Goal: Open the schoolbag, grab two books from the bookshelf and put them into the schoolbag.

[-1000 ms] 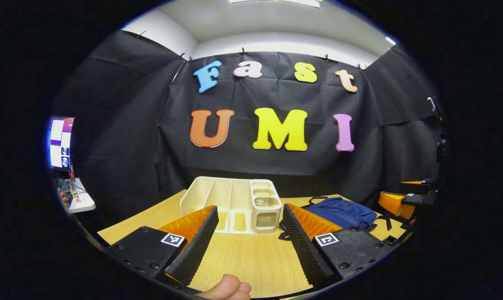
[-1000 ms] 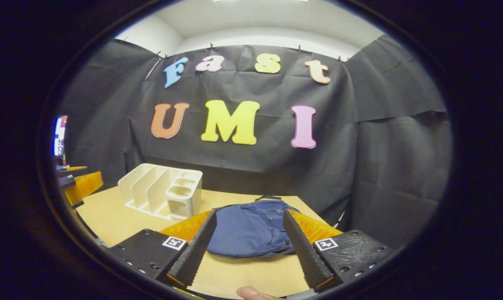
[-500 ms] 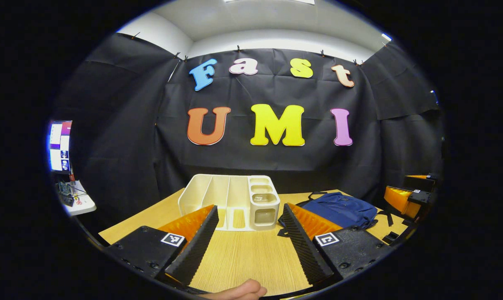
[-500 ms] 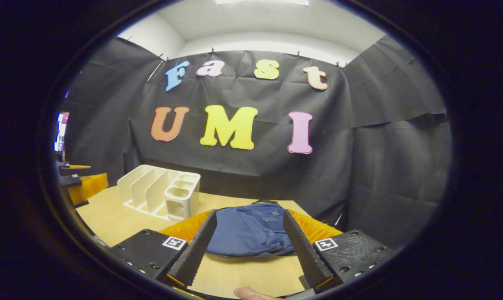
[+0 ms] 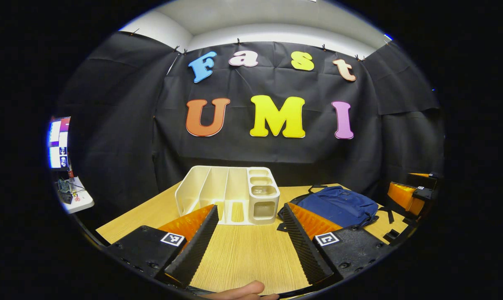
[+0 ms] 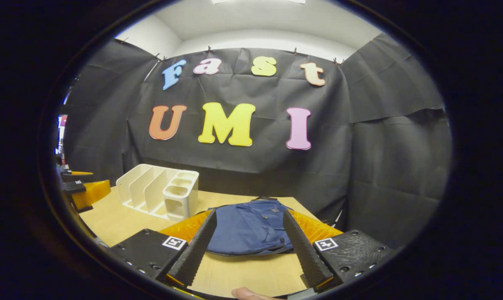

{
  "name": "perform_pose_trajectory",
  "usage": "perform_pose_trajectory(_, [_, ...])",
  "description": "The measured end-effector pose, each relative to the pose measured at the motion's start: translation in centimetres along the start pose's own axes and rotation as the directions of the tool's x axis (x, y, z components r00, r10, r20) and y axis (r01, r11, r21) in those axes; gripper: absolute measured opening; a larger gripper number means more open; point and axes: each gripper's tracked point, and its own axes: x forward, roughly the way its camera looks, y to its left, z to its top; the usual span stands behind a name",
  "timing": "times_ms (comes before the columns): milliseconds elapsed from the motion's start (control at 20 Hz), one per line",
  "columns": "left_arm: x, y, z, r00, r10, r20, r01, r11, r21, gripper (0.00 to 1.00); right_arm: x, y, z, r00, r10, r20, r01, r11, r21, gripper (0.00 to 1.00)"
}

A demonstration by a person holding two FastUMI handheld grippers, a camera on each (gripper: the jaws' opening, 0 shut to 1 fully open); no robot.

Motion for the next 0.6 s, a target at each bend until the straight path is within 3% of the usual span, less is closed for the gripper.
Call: perform_pose_trajectory(600, [-0.25,0.18,0.46,1.0,0.012,0.018,-0.012,1.0,0.009,0.98,-0.09,-0.3,0.41,1.0,-0.003,0.018,0.003,1.0,0.004,0.95])
